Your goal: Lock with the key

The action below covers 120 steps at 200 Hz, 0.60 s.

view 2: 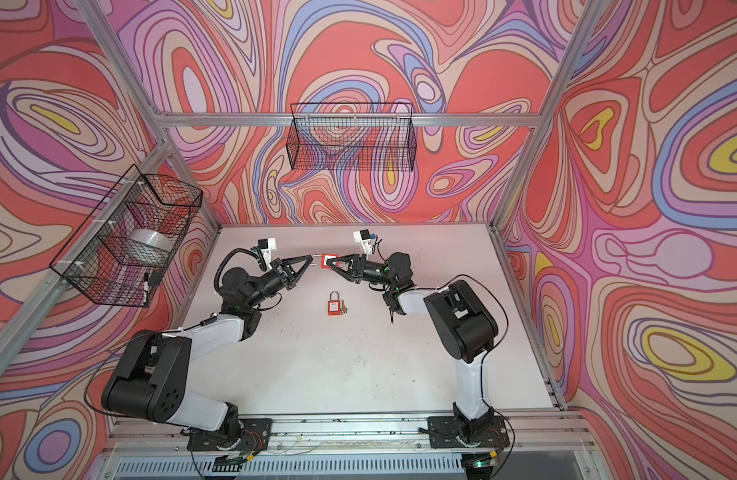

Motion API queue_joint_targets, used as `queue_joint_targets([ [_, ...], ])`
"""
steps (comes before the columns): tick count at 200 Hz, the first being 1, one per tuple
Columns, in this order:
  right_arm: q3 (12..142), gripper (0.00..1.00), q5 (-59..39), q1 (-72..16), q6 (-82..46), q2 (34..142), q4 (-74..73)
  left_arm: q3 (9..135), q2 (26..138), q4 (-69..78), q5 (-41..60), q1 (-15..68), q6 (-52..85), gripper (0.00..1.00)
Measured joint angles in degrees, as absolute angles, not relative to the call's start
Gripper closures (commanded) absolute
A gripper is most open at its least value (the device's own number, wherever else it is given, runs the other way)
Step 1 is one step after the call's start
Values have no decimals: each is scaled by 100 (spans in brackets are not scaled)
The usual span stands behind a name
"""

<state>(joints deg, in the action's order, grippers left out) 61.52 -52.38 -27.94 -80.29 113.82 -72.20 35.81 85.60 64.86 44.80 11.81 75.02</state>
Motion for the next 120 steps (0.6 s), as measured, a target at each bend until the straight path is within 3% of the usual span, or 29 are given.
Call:
queue_joint_targets([
  [19,6173,100,-5194,-2799,-8064,11402,-7251,3529,8560,6475,4545,1280,7472,61],
  [38,6160,100,-5168,-2799,-8053,11402,-7244,3516,8560,6458,4569,1319,7459,54],
  [120,6080,100,-5103,-2823,-8047,11402,-7242,3697,8792,6466,4595,1551,7459,51],
])
